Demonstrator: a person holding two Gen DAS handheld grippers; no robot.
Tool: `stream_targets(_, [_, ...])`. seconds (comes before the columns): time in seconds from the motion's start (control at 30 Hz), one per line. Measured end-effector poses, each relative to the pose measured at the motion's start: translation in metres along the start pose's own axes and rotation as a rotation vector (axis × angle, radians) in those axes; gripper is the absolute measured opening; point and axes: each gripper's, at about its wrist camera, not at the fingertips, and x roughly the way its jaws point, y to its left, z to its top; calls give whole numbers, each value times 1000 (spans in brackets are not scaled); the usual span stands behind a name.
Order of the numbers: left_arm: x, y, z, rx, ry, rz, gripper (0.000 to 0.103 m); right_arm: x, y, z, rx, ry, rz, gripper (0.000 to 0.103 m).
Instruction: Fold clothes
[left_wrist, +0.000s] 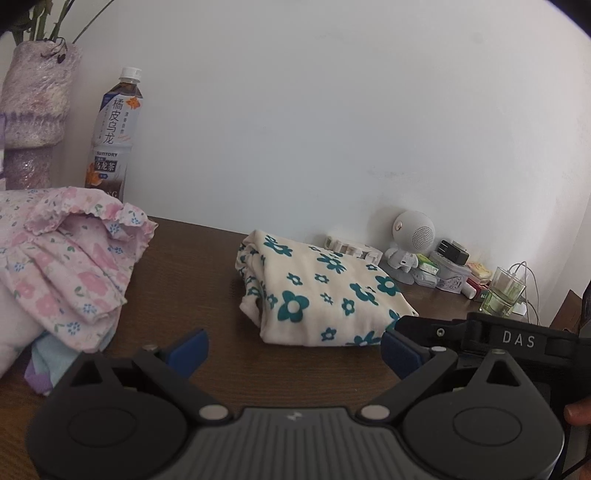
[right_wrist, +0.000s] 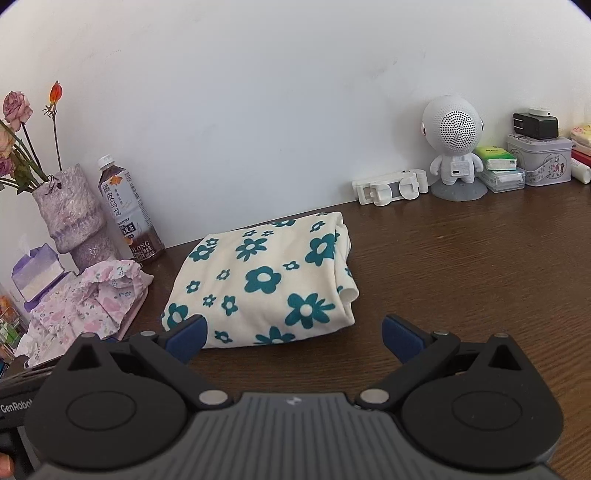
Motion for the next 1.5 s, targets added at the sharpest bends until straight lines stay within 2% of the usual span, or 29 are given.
stream_targets(0.5, [-87,-7,-46,-20,37,27,100,-72,38,-61,-82,42,-47,103])
stream_targets(0.73, [-144,-22,-73,32,80,12,100,-130,68,-97,-137,35,-67,103])
stream_targets(0.87, [-191,-34,-89,103,27,-5,102,-173,79,-121,-149,17,-66,103])
stream_targets(1.1, [-259,-48,-119,122,-38,51,103,-232,96,-165,-194,-9,-90,103])
stream_targets(1.33, [-300,-54,-151,135,-43,49,103,-265,105,-202,-182,-9,-94,103])
stream_targets(1.5, [-309,-60,-172,188,-30,75,103,-275,108,-218,-155,-13,-88,103])
